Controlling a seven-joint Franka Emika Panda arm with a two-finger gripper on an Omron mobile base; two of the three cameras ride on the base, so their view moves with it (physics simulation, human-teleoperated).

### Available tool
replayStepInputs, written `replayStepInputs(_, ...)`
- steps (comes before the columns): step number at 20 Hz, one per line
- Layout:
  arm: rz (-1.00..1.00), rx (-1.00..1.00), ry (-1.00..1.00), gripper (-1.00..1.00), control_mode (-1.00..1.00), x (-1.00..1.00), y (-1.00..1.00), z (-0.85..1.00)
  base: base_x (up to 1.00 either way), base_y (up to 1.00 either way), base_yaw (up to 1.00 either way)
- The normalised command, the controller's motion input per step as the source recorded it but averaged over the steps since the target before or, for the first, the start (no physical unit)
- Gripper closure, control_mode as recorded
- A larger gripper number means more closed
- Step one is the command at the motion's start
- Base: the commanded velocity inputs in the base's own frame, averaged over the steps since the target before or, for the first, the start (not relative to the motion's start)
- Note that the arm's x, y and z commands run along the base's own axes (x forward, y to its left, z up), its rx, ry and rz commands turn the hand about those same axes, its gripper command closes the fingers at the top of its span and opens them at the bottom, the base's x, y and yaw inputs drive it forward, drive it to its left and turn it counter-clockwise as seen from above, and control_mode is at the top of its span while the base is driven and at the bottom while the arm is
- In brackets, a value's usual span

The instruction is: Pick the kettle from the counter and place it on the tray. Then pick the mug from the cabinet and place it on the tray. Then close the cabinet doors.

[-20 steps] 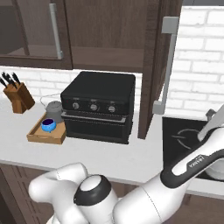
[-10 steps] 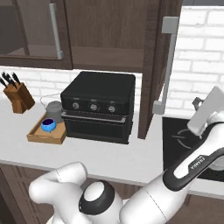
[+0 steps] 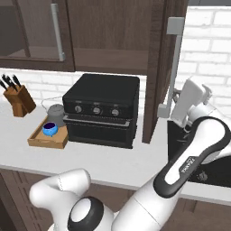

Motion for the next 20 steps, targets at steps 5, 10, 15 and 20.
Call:
replayStepInputs(5,0.07,-0.22,-0.30,1.00,-1.00,-0.07,1.00,0.30,0.00,0.00,0.00)
replayStepInputs(10,0.09,-0.19,-0.32,1.00,-1.00,-0.03,1.00,0.42,0.00,0.00,0.00)
replayStepInputs(15,0.05,-0.05,-0.19,1.00,-1.00,0.05,0.92,0.56,0.00,0.00,0.00)
replayStepInputs(20,-0.14,0.00,-0.01,1.00,-1.00,0.01,0.63,0.28,0.00,0.00,0.00)
